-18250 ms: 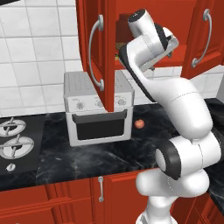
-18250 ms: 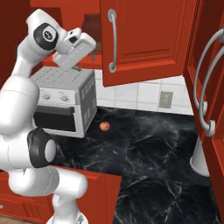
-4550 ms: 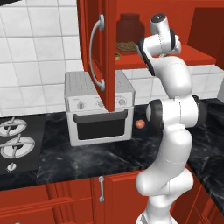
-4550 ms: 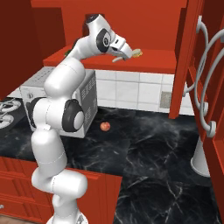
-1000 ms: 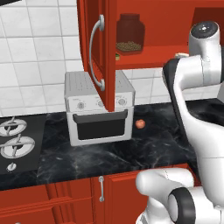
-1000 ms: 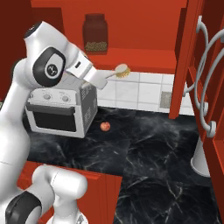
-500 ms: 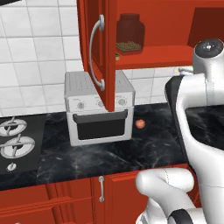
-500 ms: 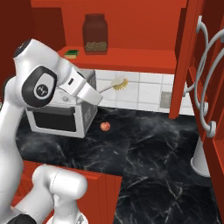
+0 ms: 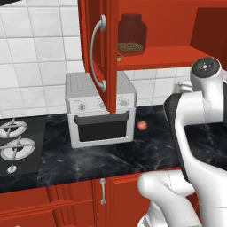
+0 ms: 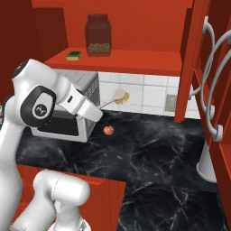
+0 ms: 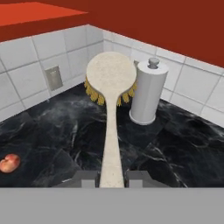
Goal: Pick the sponge and dish brush from the cabinet and place them on the counter.
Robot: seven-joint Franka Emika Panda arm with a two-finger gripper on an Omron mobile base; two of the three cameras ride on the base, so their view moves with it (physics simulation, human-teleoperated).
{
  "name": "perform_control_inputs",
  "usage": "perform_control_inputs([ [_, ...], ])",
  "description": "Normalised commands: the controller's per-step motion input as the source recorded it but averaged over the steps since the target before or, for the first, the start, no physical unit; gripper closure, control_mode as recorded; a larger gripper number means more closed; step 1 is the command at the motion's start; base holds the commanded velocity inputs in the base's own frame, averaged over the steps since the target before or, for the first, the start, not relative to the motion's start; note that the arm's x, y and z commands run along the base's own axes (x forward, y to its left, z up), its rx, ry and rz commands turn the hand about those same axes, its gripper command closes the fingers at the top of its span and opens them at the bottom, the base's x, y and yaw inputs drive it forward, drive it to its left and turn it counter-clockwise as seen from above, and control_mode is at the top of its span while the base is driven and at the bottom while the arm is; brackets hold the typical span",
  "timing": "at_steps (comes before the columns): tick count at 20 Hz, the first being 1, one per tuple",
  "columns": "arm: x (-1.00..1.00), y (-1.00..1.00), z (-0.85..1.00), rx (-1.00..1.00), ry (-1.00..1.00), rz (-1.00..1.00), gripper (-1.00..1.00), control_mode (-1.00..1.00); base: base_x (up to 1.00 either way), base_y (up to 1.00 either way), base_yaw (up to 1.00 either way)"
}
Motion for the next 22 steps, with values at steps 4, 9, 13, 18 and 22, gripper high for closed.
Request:
perform_control_inputs([
  [4,0.17,-0.02,-0.5,-0.01,0.03,0.02,1.0,-1.0,0.0,0.0,0.0],
  [9,0.23,-0.02,-0.56,0.0,0.01,0.03,1.0,-1.0,0.0,0.0,0.0],
  [13,0.26,0.0,-0.55,0.0,0.01,0.04,1.0,-1.0,0.0,0.0,0.0],
  [18,0.32,-0.01,-0.53,0.0,0.06,0.02,1.0,-1.0,0.0,0.0,0.0],
  [22,0.36,-0.09,-0.5,0.0,0.03,0.02,1.0,-1.0,0.0,0.0,0.0],
])
